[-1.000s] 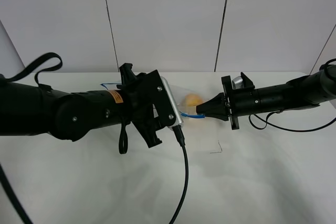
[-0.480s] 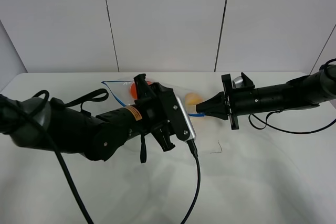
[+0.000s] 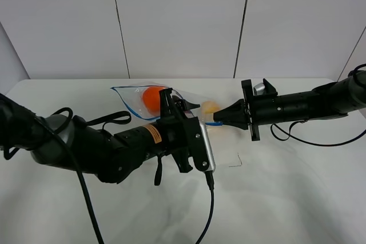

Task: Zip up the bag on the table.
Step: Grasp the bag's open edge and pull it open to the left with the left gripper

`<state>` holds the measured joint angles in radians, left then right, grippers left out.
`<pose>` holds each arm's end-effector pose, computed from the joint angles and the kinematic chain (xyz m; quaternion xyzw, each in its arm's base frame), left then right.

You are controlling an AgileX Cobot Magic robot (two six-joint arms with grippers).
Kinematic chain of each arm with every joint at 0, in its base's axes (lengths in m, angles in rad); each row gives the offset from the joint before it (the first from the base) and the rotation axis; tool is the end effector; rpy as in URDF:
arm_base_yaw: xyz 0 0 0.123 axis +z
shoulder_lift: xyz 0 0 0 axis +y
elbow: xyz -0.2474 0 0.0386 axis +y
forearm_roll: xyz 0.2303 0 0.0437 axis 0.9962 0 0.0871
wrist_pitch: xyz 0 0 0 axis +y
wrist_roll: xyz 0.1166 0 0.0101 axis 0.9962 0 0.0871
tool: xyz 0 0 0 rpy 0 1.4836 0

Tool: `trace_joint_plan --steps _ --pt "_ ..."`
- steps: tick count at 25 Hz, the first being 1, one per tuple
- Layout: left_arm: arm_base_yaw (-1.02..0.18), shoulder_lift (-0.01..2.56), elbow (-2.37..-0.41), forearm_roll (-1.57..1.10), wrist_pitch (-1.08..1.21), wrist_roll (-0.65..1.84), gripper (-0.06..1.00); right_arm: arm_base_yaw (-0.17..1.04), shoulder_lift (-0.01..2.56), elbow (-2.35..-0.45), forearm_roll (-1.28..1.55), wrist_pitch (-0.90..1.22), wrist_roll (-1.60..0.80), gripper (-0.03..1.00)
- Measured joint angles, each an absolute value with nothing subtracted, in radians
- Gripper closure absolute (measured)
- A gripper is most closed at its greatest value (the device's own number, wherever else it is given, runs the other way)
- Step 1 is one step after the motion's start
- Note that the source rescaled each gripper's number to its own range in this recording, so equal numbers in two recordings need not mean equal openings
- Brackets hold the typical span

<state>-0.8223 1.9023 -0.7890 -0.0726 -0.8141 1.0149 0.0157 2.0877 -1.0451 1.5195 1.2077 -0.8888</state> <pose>0.2578 -0.2685 0.1322 0.5960 0.5004 0.0652 0.6245 0.3272 0.1144 0.1050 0.0764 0.8081 0.5828 0.0384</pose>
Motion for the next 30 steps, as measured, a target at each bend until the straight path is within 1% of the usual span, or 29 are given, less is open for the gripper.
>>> trace_joint_plan --steps 2,3,10,17,21,30 --pt "-0.822 1.916 -0.789 -0.068 -0.843 1.036 0.0 0.016 2.088 -1.045 1.519 1.208 -0.886 0.97" --pt "-0.822 1.919 -0.789 -0.068 -0.856 1.051 0.03 0.016 2.088 -1.045 1.519 1.208 -0.886 0.97" --pt "-0.806 1.962 -0.789 -0.063 -0.917 1.096 0.37 0.016 2.088 -1.045 1.52 1.208 -0.886 0.97" --pt "-0.778 1.964 -0.789 -0.06 -0.955 1.096 0.63 0.016 2.088 -1.045 1.528 1.208 -0.885 0.97" --pt "-0.78 1.964 -0.789 -0.058 -0.955 1.096 0.68 0.016 2.088 -1.045 1.53 1.208 -0.885 0.97" --pt "-0.783 1.964 -0.789 -0.05 -0.955 1.097 0.68 0.016 2.088 -1.045 1.53 1.208 -0.885 0.97"
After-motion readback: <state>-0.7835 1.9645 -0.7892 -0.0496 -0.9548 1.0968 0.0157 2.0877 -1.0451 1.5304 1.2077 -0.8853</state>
